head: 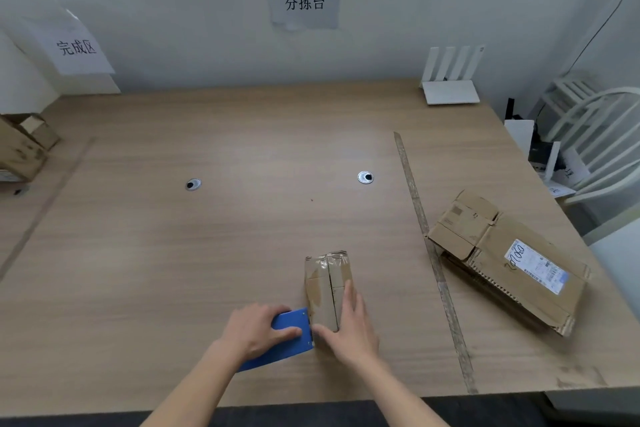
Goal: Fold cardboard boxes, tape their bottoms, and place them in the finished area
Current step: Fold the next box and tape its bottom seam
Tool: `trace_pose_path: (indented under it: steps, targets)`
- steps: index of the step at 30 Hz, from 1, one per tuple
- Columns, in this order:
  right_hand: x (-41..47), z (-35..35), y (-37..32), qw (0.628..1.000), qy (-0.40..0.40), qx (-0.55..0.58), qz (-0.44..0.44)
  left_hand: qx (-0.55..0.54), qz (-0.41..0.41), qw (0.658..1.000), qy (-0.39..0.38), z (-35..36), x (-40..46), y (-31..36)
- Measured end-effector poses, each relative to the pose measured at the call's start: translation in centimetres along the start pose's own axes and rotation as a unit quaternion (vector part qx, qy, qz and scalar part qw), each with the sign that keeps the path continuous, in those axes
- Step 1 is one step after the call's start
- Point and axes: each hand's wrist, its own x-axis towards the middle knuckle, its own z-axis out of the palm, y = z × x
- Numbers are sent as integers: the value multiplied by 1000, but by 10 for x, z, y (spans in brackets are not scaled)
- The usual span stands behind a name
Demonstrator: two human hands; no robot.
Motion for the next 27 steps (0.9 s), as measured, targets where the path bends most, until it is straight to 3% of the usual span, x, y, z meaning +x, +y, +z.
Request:
trace_pose_path:
  steps: [5,16,24,27]
  targets:
    - [3,3,2,999,-4,-52,11,-12,-9,1000,8,1,-11,-3]
    - [1,-2,-3,999,-25,-38,12,24,-47,998,24,-6,-22,-19]
    - [0,6,2,999,0,-49,6,177,-74,981,3,34,8,22]
    - [0,2,7,998,-2,-60,-12,124,-125,983,47,44,5,17]
